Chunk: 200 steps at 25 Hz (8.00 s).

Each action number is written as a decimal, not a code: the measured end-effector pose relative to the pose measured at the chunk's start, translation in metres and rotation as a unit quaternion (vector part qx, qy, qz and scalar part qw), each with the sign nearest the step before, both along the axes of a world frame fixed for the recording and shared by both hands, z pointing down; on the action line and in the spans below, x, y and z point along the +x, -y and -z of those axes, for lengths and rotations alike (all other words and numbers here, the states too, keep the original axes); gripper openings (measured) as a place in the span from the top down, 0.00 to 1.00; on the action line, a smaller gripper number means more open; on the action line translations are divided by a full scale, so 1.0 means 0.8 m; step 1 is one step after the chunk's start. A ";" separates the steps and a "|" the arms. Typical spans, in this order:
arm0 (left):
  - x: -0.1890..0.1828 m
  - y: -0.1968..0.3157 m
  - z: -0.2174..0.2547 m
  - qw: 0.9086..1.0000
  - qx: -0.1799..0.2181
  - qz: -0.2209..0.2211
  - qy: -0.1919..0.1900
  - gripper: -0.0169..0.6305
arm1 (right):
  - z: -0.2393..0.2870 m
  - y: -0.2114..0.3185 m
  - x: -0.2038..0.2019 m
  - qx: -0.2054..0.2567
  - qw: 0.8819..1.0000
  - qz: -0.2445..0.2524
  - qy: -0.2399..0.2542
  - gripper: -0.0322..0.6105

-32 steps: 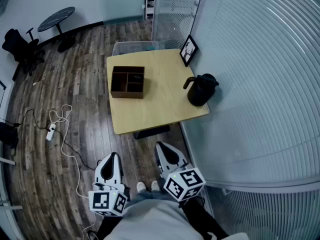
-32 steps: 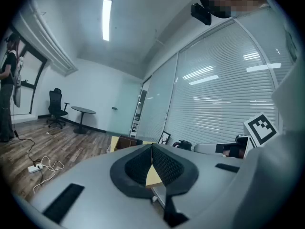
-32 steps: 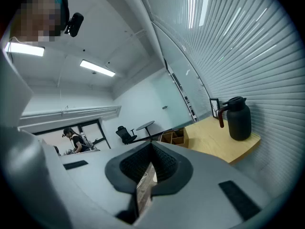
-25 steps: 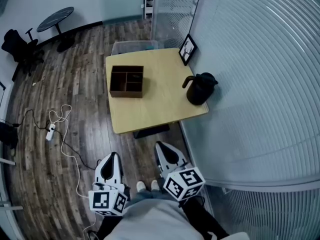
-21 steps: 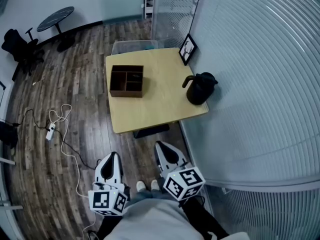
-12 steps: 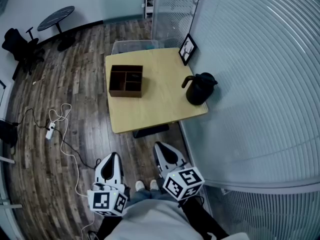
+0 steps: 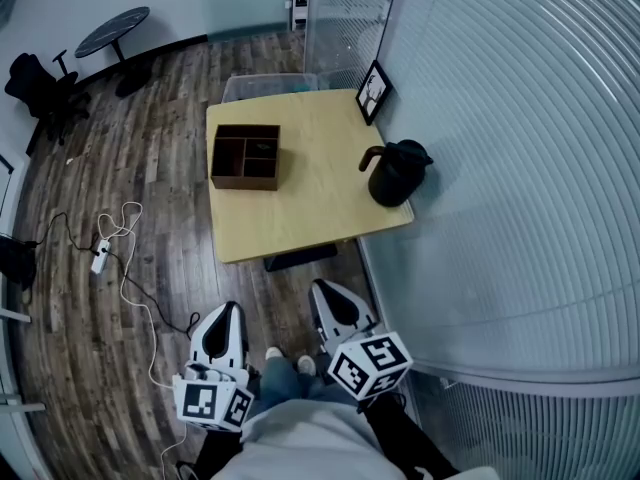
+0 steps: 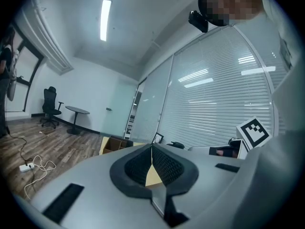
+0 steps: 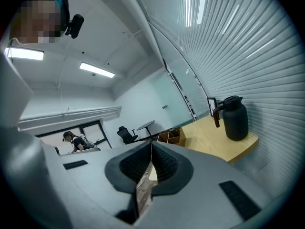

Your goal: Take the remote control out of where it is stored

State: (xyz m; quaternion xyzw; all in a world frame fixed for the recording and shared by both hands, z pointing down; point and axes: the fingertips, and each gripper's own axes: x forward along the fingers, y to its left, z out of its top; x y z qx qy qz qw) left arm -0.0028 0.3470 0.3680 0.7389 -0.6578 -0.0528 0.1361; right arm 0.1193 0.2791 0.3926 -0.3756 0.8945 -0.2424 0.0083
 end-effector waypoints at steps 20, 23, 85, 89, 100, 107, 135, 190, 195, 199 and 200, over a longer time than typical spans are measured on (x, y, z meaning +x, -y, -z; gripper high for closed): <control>-0.061 0.168 -0.008 0.999 0.008 -0.030 0.019 0.96 | -0.005 0.163 -0.066 -0.005 1.000 -0.026 0.004 0.94; -0.073 0.196 -0.010 0.999 0.008 -0.039 0.022 0.96 | -0.005 0.188 -0.076 -0.008 0.999 -0.039 -0.001 0.94; -0.082 0.499 -0.133 0.992 -0.094 -0.049 0.069 0.67 | -0.031 0.462 -0.092 -0.016 0.999 -0.028 0.008 0.94; -0.085 0.508 -0.139 0.991 -0.095 -0.052 0.074 0.63 | -0.033 0.465 -0.094 -0.020 0.999 -0.036 -0.001 0.94; -0.094 0.521 -0.162 0.988 -0.117 -0.059 0.080 0.60 | -0.034 0.471 -0.099 -0.015 0.999 -0.042 -0.011 0.94; -0.092 0.526 -0.173 0.987 -0.123 -0.063 0.081 0.60 | -0.038 0.472 -0.097 -0.022 0.999 -0.047 -0.014 0.94; -0.083 0.545 -0.209 0.982 -0.153 -0.063 0.087 0.60 | -0.038 0.482 -0.080 -0.026 0.997 -0.069 -0.024 0.94; -0.083 0.550 -0.218 0.982 -0.154 -0.066 0.089 0.61 | -0.039 0.488 -0.072 -0.025 0.996 -0.080 -0.018 0.94; -0.082 0.551 -0.219 0.981 -0.156 -0.065 0.092 0.62 | -0.041 0.488 -0.070 -0.022 0.996 -0.079 -0.017 0.94; -0.087 0.551 -0.216 0.981 -0.157 -0.062 0.091 0.63 | -0.040 0.489 -0.072 -0.024 0.996 -0.080 -0.018 0.94; -0.087 0.552 -0.217 0.981 -0.157 -0.062 0.091 0.63 | -0.040 0.490 -0.072 -0.025 0.996 -0.080 -0.017 0.94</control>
